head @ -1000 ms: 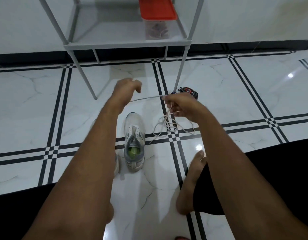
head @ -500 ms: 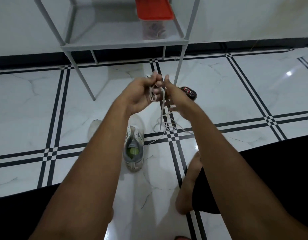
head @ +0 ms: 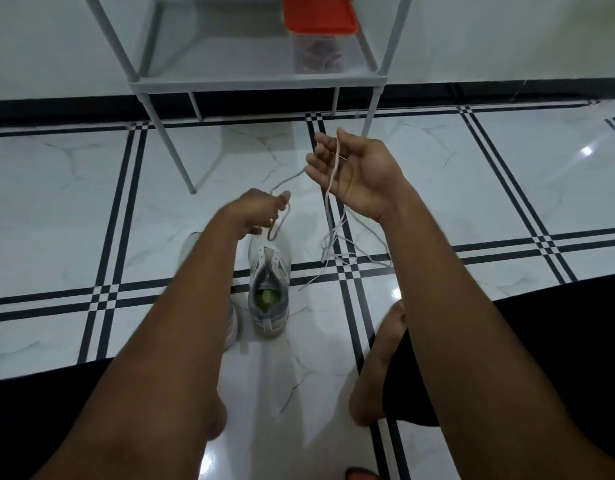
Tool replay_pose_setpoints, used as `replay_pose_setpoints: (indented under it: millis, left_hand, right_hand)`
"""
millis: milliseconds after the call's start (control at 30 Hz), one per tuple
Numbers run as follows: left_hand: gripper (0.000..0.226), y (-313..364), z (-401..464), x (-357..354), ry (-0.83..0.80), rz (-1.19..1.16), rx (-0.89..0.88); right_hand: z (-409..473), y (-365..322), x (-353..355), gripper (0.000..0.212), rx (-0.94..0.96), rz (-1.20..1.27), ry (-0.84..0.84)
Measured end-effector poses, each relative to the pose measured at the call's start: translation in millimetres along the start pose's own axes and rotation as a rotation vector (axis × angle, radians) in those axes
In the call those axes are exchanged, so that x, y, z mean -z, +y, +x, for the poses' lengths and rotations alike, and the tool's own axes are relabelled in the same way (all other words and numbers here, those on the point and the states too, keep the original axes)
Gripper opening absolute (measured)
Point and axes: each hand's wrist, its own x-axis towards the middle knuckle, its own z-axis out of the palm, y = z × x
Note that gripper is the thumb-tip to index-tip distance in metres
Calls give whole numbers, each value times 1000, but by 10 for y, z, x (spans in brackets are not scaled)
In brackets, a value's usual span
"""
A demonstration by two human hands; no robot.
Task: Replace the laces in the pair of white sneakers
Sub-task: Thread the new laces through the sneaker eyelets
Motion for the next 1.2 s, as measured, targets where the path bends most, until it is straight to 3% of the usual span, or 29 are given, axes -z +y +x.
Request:
replay_pose_setpoints:
  millis: [133, 233, 300, 367, 400, 433, 500, 567, 633, 733, 800, 867, 933, 1000, 1100, 1200]
  left_hand:
    - [35, 7, -59, -88, 44, 347, -73]
    - [35, 46, -107, -113, -17, 287, -84]
    - [34, 85, -137, -91, -72, 238, -91]
    - [30, 141, -174, -58, -137, 257, -112]
    - [29, 174, -188, -51, -173, 260, -124]
    - [28, 210, -203, -51, -208, 241, -136]
    - [27, 272, -204, -58, -237, 206, -160]
    - [25, 278, -191, -37, -175, 225, -179]
    - [29, 227, -156, 29, -100, 282, -177]
    - [20, 92, -139, 126, -110, 221, -150]
    - [13, 13, -128, 128, -129, 160, -167]
    - [8, -19, -117, 84, -113, 129, -187]
    - [11, -41, -104, 23, -70, 48, -185]
    - [29, -113, -89, -29, 13, -5, -184]
    - [51, -436, -51, -168, 232, 159, -188]
    - [49, -998, -35, -413, 148, 432, -153]
  right_hand:
    - [66, 56, -13, 35, -26, 32, 57]
    - [135, 89, 132, 35, -73, -59, 133]
    - [150, 99, 222, 34, -163, -529, 273]
    - [160, 160, 308, 32, -278, -1333, 405]
    - [170, 219, 343, 36, -296, -1641, 405]
    - [178, 300, 367, 44, -277, -1780, 350]
    - [200, 471, 383, 57, -159, -1562, 156]
    - [219, 624, 380, 33, -50, -1287, 68]
    - [280, 692, 461, 18, 28, -1306, 108]
    - [319, 713, 601, 20, 21, -1485, 201]
    - [326, 752, 622, 23, 14, -1531, 177]
    - [332, 828, 561, 37, 11, -1383, 67]
    - [345, 927, 480, 20, 35, -1178, 30]
    - [391, 1033, 462, 19, 84, -1013, 69]
    - [415, 1166, 520, 18, 44, -876, 174]
    - [377, 1327, 627, 18, 3, -905, 239]
